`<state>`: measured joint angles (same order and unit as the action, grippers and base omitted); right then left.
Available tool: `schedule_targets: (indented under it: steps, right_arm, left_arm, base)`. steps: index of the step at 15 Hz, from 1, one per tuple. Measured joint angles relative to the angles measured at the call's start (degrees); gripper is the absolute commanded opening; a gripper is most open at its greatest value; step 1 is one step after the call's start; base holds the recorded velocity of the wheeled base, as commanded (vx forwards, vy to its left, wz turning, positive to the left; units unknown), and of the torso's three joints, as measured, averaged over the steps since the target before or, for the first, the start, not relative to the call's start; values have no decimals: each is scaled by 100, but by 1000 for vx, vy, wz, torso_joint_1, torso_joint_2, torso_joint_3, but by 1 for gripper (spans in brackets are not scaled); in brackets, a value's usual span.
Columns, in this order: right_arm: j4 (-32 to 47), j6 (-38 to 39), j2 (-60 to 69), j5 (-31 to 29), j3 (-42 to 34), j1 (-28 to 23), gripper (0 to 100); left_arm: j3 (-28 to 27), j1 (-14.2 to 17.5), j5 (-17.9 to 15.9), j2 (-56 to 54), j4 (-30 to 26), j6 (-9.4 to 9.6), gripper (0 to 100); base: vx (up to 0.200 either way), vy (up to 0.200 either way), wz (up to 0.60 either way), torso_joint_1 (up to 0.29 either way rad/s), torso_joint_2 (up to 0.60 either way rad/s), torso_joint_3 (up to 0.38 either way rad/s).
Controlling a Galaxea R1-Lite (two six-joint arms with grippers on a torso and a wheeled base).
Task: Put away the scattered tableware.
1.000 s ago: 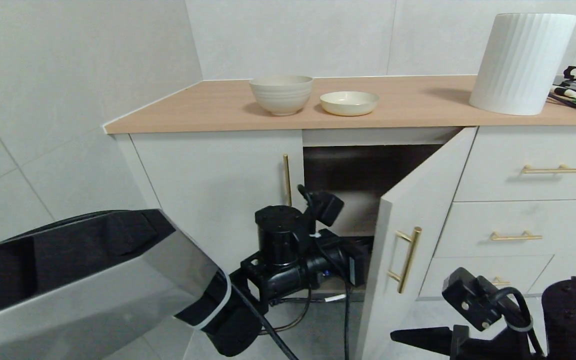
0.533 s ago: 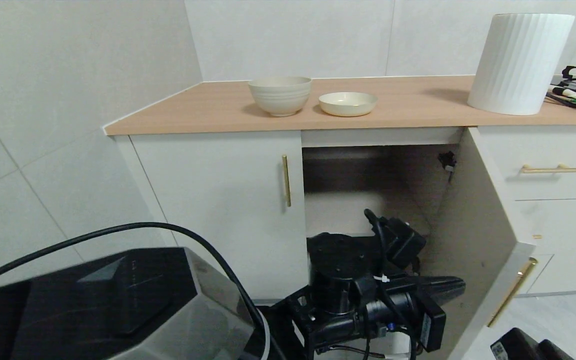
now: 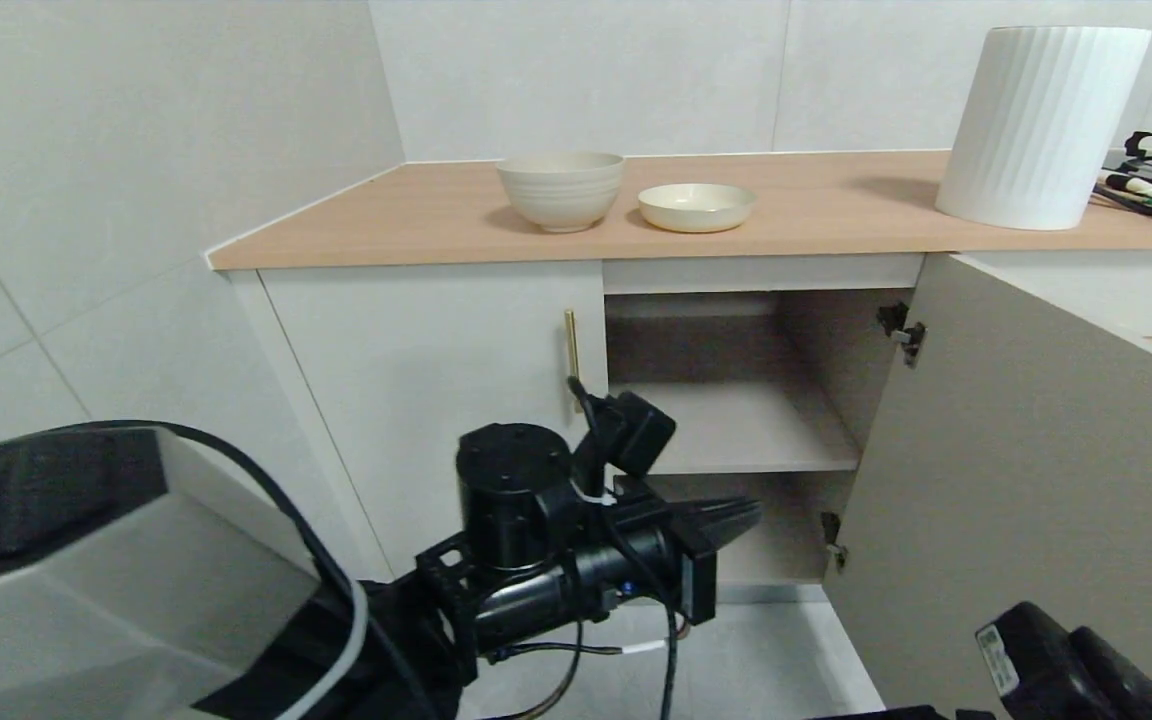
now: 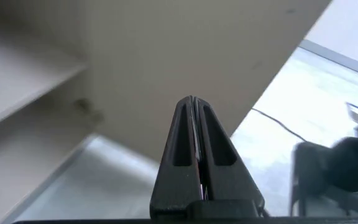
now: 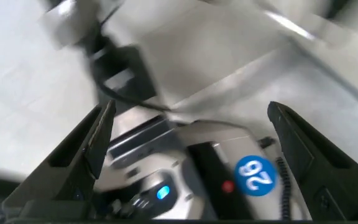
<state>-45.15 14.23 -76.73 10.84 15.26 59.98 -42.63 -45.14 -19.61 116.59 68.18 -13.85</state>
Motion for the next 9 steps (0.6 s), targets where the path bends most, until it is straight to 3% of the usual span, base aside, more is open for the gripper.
schedule_targets:
  steps: [5, 9]
  right_arm:
    - [-9, 22, -728, -536, 656, -946, 100]
    - [429, 13, -1340, -975, 1587, -1417, 100]
  left_arm:
    - [1380, 1031, 2, -1607, -706, 180, 0]
    - [1963, 2066, 2, -3027, -2061, 274, 0]
  base:
    - [0, 0, 0, 0, 0, 0]
    - [0, 0, 0, 0, 0, 0]
